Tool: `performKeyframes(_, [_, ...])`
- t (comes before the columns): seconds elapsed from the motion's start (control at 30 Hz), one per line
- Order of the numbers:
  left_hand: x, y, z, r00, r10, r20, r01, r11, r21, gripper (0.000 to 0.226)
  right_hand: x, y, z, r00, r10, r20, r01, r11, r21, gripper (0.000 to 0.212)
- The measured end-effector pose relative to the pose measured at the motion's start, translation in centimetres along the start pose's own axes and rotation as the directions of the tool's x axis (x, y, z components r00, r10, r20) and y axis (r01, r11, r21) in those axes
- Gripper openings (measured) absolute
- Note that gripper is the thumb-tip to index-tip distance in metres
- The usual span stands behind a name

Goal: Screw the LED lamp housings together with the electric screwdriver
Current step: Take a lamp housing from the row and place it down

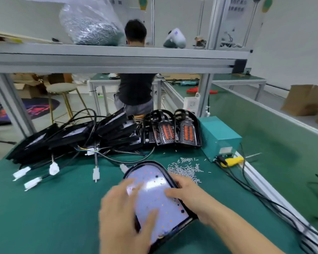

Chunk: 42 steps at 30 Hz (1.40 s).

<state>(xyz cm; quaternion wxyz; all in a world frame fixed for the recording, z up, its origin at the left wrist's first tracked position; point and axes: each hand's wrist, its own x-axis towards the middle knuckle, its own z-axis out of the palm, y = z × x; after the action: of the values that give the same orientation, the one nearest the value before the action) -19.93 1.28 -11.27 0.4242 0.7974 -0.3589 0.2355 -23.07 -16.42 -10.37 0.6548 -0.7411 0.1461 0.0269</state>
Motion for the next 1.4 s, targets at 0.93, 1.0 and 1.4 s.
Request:
performKeyframes(0.93, [2.3,-6.7,1.7,0.285,-0.750,0.597,0.847,-0.095,-0.523,0.021,14.9,-6.1,-5.5,0.704,-0.429,-0.567,-0.300,0.544,-0.783,0.016])
performKeyframes(1.0, [2.2,-6.8,1.6,0.284,-0.743,0.605,0.837,-0.116,-0.535,0.022,12.9,-7.1,-5.0,0.697,-0.489,-0.524,-0.247,0.523,-0.816,0.019])
performKeyframes(1.4, [2.9,-5.6,0.8,0.265,-0.657,0.706,0.693,-0.379,-0.613,0.037,-4.4,-0.2,5.8,0.530,-0.788,0.314,0.382,-0.108,-0.918,0.020])
